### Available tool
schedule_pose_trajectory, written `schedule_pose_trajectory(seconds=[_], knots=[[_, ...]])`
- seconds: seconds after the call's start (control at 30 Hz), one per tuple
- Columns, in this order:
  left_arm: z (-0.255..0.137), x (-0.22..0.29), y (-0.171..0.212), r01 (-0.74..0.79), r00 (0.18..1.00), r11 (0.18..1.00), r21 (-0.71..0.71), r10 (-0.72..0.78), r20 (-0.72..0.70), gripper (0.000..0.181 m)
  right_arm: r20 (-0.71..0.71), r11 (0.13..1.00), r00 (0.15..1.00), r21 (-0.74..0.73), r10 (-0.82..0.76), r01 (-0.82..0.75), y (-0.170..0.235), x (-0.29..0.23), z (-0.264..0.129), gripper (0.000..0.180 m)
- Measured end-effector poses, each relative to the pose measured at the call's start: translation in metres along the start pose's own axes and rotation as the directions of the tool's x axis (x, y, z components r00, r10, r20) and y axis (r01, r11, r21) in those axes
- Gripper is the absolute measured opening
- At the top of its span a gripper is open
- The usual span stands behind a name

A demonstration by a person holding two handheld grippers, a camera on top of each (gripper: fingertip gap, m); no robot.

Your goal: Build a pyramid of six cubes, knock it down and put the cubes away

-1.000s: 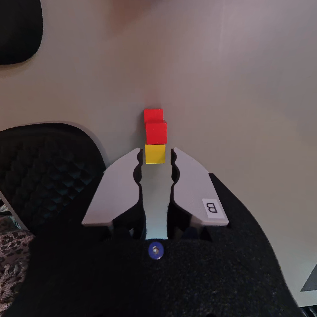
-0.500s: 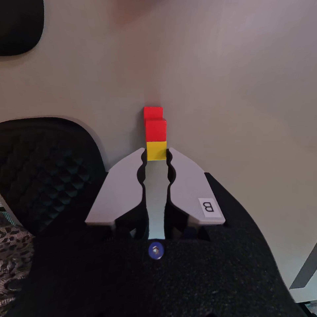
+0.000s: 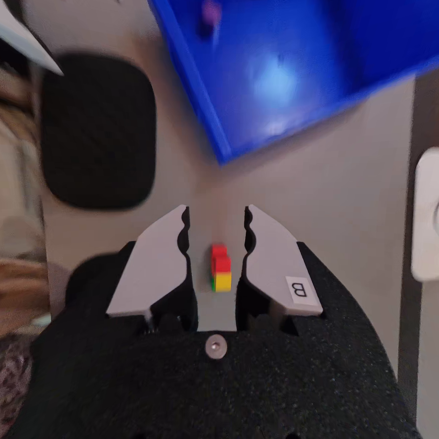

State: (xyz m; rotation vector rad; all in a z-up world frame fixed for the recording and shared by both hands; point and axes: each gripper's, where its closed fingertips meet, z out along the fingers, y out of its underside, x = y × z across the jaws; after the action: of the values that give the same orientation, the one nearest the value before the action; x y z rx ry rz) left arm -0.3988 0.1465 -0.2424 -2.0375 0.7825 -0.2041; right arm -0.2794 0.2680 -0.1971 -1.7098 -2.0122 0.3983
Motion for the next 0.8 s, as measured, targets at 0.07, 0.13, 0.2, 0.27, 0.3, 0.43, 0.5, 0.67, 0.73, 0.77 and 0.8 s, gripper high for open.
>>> schedule_pose_trajectory(seconds=[0.07,0.13,0.2,0.27,0.3,0.43,0.5,0.67,0.73,0.77,0.8], knots=[[-0.005,-0.006,0.002,0.009,1.0,1.0,0.006,-0.009,0.015,0.074,0.005,0.991,0.999,0.126,-0.054,0.053,-0.057,-0.009,0.005,0.039],[-0.012,-0.011,0.004,0.019,0.999,1.0,0.011,-0.02,0.034,0.074,0.041,0.982,0.998,0.185,-0.043,0.034,-0.105,-0.017,0.023,0.037],[-0.019,-0.017,0.005,0.03,0.998,0.999,0.025,-0.032,0.052,0.074,0.06,0.988,0.998,0.156,0.0,-0.01,-0.135,-0.016,0.053,0.037],[-0.024,-0.02,0.006,0.038,0.997,0.999,0.035,-0.041,0.061,0.073,0.072,0.996,0.997,0.079,0.032,-0.037,-0.148,-0.011,0.093,0.038],[-0.027,-0.022,0.007,0.039,0.997,0.999,0.038,-0.042,0.067,0.073,0.071,0.998,0.996,0.027,0.061,-0.063,-0.149,-0.007,0.113,0.039],[-0.034,-0.026,0.011,0.049,0.996,0.997,0.054,-0.053,0.076,0.073,0.077,0.983,0.982,-0.087,0.17,-0.163,-0.148,0.002,0.175,0.04],[-0.035,-0.027,0.012,0.059,0.995,0.996,0.063,-0.064,0.079,0.073,0.091,0.979,0.977,-0.095,0.191,-0.183,-0.15,-0.001,0.19,0.04],[-0.034,-0.029,0.014,0.066,0.995,0.996,0.061,-0.07,0.076,0.073,0.073,0.978,0.982,-0.135,0.172,-0.161,-0.147,-0.004,0.213,0.035],[-0.033,-0.028,0.013,0.058,0.995,0.996,0.06,-0.063,0.073,0.073,0.059,0.98,0.987,-0.145,0.149,-0.139,-0.143,-0.004,0.217,0.026],[-0.033,-0.027,0.012,0.053,0.996,0.997,0.062,-0.057,0.07,0.073,0.055,0.982,0.988,-0.136,0.143,-0.134,-0.142,-0.004,0.214,0.022],[-0.033,-0.025,0.011,0.048,0.996,0.997,0.066,-0.052,0.066,0.073,0.048,0.985,0.99,-0.121,0.133,-0.127,-0.141,-0.003,0.206,0.022]])
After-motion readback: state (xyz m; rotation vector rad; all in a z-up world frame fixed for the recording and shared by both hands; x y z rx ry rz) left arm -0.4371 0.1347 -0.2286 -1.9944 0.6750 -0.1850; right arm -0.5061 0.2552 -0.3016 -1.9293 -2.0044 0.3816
